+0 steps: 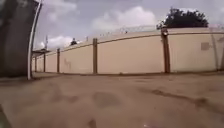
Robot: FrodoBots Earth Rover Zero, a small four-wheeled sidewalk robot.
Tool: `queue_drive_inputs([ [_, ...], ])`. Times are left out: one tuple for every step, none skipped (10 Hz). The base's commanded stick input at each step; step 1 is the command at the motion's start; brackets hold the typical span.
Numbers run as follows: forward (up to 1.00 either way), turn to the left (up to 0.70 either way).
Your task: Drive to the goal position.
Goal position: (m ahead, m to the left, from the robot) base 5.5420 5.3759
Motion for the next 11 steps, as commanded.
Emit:
queue_drive_inputs([
  [0.7,0.35],
  [0.7,0.35],
  [0.7,0.33],
  [0.7,0.15],
  [0.7,0.04],
  [0.7,0.0],
  [0.7,0.0],
  [0.7,0.0],
  [0.7,0.0],
  [0.7,0.0],
  [0.7,0.0],
])
